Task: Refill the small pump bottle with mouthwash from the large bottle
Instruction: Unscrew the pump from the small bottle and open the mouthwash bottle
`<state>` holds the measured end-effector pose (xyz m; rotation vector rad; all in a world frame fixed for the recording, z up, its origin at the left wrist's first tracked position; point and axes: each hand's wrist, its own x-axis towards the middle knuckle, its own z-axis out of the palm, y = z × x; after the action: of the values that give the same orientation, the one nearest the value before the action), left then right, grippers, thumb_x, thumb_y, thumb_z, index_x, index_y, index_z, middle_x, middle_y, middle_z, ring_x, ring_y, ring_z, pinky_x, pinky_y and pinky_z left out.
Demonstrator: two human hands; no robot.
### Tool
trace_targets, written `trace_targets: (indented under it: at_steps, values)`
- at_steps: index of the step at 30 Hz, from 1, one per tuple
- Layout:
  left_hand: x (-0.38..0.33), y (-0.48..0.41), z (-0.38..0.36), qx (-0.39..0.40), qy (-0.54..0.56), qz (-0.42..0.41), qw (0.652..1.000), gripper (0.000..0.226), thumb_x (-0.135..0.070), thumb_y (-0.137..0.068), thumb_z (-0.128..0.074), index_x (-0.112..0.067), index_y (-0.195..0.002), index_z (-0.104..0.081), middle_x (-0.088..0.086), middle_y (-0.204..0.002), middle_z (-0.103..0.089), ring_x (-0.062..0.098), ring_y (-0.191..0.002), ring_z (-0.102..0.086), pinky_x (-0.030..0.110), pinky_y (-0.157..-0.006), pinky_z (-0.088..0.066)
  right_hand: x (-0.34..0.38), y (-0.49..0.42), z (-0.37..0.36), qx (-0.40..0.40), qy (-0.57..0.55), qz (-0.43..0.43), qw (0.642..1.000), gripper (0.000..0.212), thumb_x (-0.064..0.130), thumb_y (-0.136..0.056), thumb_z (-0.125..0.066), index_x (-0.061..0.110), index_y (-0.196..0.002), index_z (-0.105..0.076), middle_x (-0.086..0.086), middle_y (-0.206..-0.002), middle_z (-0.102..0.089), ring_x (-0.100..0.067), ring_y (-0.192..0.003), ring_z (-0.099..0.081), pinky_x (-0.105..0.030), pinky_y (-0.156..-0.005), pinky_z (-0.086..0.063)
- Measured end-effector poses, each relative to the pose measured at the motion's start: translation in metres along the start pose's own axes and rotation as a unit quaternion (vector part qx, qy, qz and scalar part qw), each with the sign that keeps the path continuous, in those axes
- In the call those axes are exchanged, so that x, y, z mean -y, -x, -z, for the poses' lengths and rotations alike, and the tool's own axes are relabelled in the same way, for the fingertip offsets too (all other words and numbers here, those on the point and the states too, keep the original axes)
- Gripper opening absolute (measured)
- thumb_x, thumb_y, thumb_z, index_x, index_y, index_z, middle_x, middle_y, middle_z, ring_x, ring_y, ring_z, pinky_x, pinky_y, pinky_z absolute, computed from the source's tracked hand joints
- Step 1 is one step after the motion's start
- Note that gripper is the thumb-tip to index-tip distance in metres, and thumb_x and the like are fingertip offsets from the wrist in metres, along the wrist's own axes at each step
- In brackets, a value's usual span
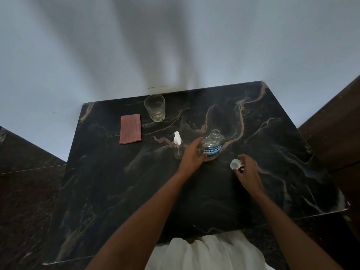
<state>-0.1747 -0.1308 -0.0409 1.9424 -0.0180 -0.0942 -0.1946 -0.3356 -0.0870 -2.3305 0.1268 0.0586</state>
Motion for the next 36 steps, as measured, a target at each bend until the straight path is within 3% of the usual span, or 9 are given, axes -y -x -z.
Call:
trace_targets:
  at_steps: [6, 9, 12, 18, 22, 25, 30, 33, 36]
  values:
    - [0.005, 0.007, 0.004, -0.012, 0.004, 0.017, 1.0, 0.059, 0.004, -0.079, -0.061, -0.004, -0.133, -0.038, 0.016, -0.131, -0.051, 0.022, -0.123, -0.048, 0.037, -0.106, -0.039, 0.003, 0.008, 0.002, -0.066, 0.036, 0.043, 0.996, 0.045, -0.002, -0.073, -0.068, 0.003, -0.113, -0.049, -0.017, -0.113, -0.05, -0.028, -0.106, -0.049, -0.03, -0.088, -0.037]
    - [0.01, 0.013, 0.007, -0.013, -0.009, 0.023, 1.0, 0.06, 0.004, -0.079, -0.061, -0.004, -0.134, -0.037, 0.016, -0.133, -0.049, 0.023, -0.125, -0.046, 0.038, -0.107, -0.038, 0.022, 0.017, 0.005, -0.14, 0.022, 0.091, 0.986, 0.026, -0.004, -0.075, -0.064, 0.009, -0.095, -0.053, -0.005, -0.091, -0.051, -0.026, -0.087, -0.052, -0.019, -0.075, -0.032]
    - [0.014, 0.019, 0.01, -0.016, -0.015, 0.025, 0.999, 0.059, 0.005, -0.079, -0.06, -0.004, -0.133, -0.038, 0.016, -0.13, -0.052, 0.021, -0.122, -0.049, 0.036, -0.106, -0.04, 0.052, 0.026, 0.006, -0.159, 0.016, 0.177, 0.971, 0.028, -0.012, -0.07, -0.064, 0.01, -0.082, -0.052, 0.0, -0.079, -0.047, -0.019, -0.071, -0.049, -0.01, -0.068, -0.03]
    - [0.026, 0.042, 0.02, -0.086, -0.036, -0.011, 0.996, 0.027, 0.002, -0.08, -0.061, -0.007, -0.105, -0.059, 0.007, -0.104, -0.065, 0.016, -0.097, -0.062, 0.023, -0.09, -0.048, 0.122, 0.031, -0.019, -0.097, -0.022, 0.287, 0.953, 0.02, -0.014, -0.069, -0.065, 0.002, -0.079, -0.058, -0.012, -0.075, -0.058, -0.013, -0.072, -0.05, -0.021, -0.07, -0.043]
    - [0.043, 0.047, 0.038, -0.162, -0.028, 0.013, 0.986, 0.016, -0.006, -0.08, -0.063, -0.016, -0.088, -0.053, -0.005, -0.086, -0.057, 0.004, -0.08, -0.055, 0.02, -0.073, -0.047, 0.156, 0.022, -0.045, -0.001, -0.051, 0.252, 0.967, 0.024, -0.005, -0.077, -0.064, 0.002, -0.099, -0.06, -0.009, -0.087, -0.059, -0.011, -0.077, -0.053, -0.013, -0.07, -0.044]
    - [0.048, 0.037, 0.053, -0.207, -0.02, 0.037, 0.977, 0.033, -0.006, -0.076, -0.067, -0.019, -0.099, -0.048, -0.006, -0.097, -0.05, 0.001, -0.085, -0.051, 0.021, -0.078, -0.047, 0.167, 0.015, -0.064, 0.013, -0.085, 0.187, 0.979, 0.03, -0.005, -0.08, -0.06, 0.003, -0.109, -0.056, -0.009, -0.094, -0.057, -0.014, -0.082, -0.055, -0.016, -0.075, -0.048]
    - [0.05, 0.013, 0.066, -0.119, -0.003, 0.048, 0.992, 0.059, -0.006, -0.074, -0.07, -0.008, -0.126, -0.041, 0.007, -0.127, -0.046, 0.016, -0.117, -0.045, 0.032, -0.103, -0.039, 0.168, 0.002, -0.083, 0.023, -0.123, 0.065, 0.99, 0.052, -0.003, -0.077, -0.065, 0.007, -0.125, -0.046, -0.008, -0.092, -0.061, -0.015, -0.082, -0.061, -0.027, -0.078, -0.052]
    - [0.046, 0.004, 0.067, -0.065, 0.015, 0.055, 0.996, 0.047, -0.008, -0.08, -0.064, -0.01, -0.123, -0.047, 0.008, -0.124, -0.054, 0.018, -0.113, -0.052, 0.038, -0.099, -0.045, 0.168, -0.006, -0.088, 0.038, -0.134, 0.054, 0.989, 0.039, 0.005, -0.079, -0.067, 0.012, -0.114, -0.053, -0.007, -0.091, -0.064, -0.016, -0.083, -0.063, -0.029, -0.077, -0.053]
    - [0.041, 0.003, 0.064, -0.066, 0.043, 0.04, 0.996, 0.031, -0.006, -0.084, -0.058, -0.01, -0.115, -0.054, 0.006, -0.11, -0.063, 0.017, -0.101, -0.06, 0.029, -0.089, -0.05, 0.168, -0.012, -0.089, 0.03, -0.124, 0.06, 0.99, 0.022, 0.014, -0.08, -0.067, 0.014, -0.1, -0.059, -0.006, -0.086, -0.065, -0.017, -0.08, -0.062, -0.032, -0.072, -0.053]
